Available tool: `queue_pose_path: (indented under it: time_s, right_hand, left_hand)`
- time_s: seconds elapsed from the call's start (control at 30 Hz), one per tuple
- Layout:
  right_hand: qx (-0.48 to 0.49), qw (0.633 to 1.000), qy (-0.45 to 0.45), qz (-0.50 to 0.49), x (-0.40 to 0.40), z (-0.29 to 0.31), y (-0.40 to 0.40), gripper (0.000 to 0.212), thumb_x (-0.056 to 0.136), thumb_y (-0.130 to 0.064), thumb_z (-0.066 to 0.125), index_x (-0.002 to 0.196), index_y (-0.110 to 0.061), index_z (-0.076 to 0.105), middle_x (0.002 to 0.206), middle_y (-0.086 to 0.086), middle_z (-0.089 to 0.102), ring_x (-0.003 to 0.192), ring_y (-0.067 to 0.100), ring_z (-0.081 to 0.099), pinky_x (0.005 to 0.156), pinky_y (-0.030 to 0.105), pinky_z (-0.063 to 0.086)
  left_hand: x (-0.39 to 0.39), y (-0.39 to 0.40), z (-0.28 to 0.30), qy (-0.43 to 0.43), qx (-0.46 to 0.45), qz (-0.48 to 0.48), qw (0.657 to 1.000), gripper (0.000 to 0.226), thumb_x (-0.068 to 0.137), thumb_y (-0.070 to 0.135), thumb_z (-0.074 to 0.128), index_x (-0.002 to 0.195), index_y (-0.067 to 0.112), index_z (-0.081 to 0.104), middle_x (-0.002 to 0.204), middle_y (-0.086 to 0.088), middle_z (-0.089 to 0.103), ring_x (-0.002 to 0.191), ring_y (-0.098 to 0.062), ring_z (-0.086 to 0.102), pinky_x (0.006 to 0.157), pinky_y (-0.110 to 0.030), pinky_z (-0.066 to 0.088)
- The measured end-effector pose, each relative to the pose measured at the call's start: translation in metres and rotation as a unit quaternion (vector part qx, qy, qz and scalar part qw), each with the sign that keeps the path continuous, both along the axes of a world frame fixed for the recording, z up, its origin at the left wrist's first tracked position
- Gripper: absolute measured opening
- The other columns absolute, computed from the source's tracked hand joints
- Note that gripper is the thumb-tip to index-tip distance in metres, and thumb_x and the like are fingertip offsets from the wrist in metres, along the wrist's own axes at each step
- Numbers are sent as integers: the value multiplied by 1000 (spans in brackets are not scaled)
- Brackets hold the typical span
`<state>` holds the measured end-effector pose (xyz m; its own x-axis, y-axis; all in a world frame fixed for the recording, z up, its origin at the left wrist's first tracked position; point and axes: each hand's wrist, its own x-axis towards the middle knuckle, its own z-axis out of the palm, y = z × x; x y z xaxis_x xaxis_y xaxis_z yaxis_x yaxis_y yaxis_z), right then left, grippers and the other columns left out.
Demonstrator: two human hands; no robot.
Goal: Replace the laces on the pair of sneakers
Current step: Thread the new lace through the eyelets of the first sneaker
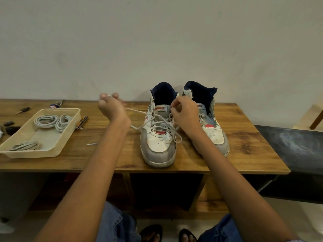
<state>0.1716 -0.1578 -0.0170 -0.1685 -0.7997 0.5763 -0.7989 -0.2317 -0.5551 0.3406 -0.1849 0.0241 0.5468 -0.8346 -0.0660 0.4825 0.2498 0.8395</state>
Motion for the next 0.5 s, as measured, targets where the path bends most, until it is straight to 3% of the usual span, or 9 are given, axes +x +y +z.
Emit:
queue_pose_path:
  time_s: [0.07,0.1,0.13,0.2,0.23,0.27,0.4,0.5]
  right_hand:
    - [8,999,-41,13,-3,3,0,4,83,-3,65,82,-7,63,81,-1,58,75,17,58,72,28,52]
    - [11,999,-50,16,-4,3,0,5,82,-4,66,81,-8,63,80,-2,58,75,17,59,72,30,53]
    - [15,998,-51,18,-4,4,0,6,82,-4,67,80,-9,63,80,-3,58,75,16,59,72,31,53]
    - [17,999,-46,19,-4,4,1,7,82,-4,67,80,-9,63,80,-3,58,75,16,59,72,31,54]
    - [16,999,-45,20,-3,4,1,7,82,-4,67,80,-9,63,79,-2,59,75,16,59,72,32,54]
    - [15,999,-44,20,-3,5,1,7,82,-4,67,80,-9,63,79,-2,59,75,17,59,72,33,54]
    - [13,999,-45,25,-4,5,3,6,81,-3,66,79,-7,63,81,3,62,74,19,60,72,34,55]
    - [9,999,-42,25,-5,5,3,5,81,-3,67,79,-6,64,81,4,63,74,18,60,72,32,54]
  left_hand:
    - [17,-5,0,-162,8,-14,987,31,103,26,26,75,20,39,70,3,49,53,-7,39,50,-21,32]
    - [22,-5,-5,-272,16,-57,960,30,102,34,32,76,23,44,74,4,53,59,-8,44,57,-23,37]
    - [24,-7,-13,-386,23,-120,915,28,98,40,39,78,24,50,80,3,58,69,-10,52,67,-27,42]
    - [19,-7,-32,-568,54,-250,782,23,89,44,56,90,22,64,103,0,66,97,-16,59,89,-35,46]
    - [15,-5,-39,-621,64,-282,729,26,85,42,62,99,21,67,111,1,65,105,-17,58,93,-40,46]
    - [10,-4,-43,-647,68,-290,702,27,85,39,64,103,19,68,113,0,66,106,-18,58,93,-43,47]
    - [-1,-4,-40,-655,49,-242,714,18,91,25,58,99,15,71,98,-2,69,90,-19,60,81,-35,47]
    - [-9,-4,-41,-545,13,-258,798,21,97,16,47,90,16,67,81,-1,64,74,-15,52,67,-26,42]
